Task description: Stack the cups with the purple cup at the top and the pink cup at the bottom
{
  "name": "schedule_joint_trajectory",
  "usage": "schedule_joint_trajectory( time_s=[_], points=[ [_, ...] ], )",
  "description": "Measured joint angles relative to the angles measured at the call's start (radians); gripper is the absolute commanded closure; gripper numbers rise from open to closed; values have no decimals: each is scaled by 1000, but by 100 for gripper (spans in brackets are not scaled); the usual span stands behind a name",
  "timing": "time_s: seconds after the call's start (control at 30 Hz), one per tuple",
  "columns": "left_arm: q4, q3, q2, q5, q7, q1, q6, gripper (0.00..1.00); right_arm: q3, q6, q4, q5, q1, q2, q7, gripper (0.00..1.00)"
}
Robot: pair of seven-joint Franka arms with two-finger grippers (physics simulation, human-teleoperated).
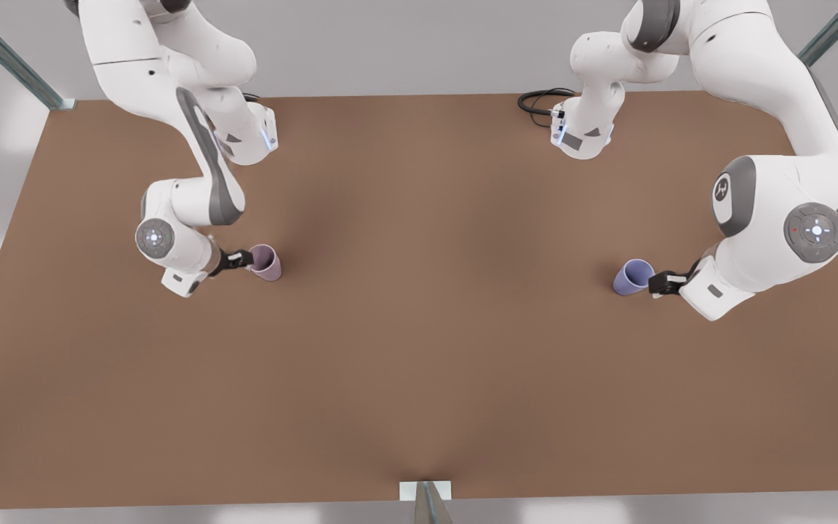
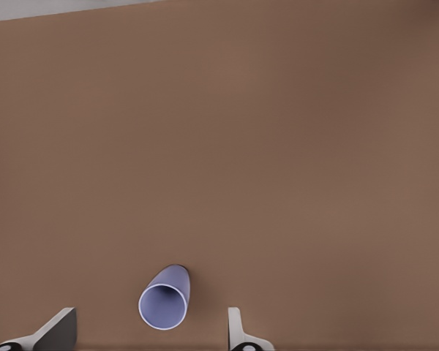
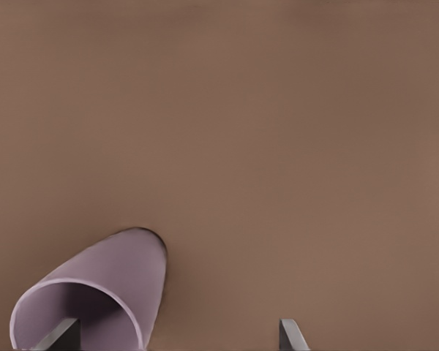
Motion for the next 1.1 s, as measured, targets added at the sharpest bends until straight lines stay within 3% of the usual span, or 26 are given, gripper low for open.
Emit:
schedule_joint_trajectory(
  time_s=[0.27,0.6,0.97,1.0,1.03,1.1],
  points=[
    [0,0,2,0,0,0,1,0,1,160,-39,-1,41,37,-13,0],
    [0,5,3,0,0,0,1,0,5,136,-102,-1,37,-55,-26,0],
    [0,8,10,1,2,0,3,0,18,177,-189,-2,42,0,-45,0],
    [0,8,11,1,2,0,3,0,18,189,-191,-2,42,13,-49,4],
    [0,8,11,1,2,0,3,0,18,202,-191,-1,43,27,-53,26],
    [0,13,11,1,2,0,3,0,18,224,-184,5,67,46,-64,46]
  ],
)
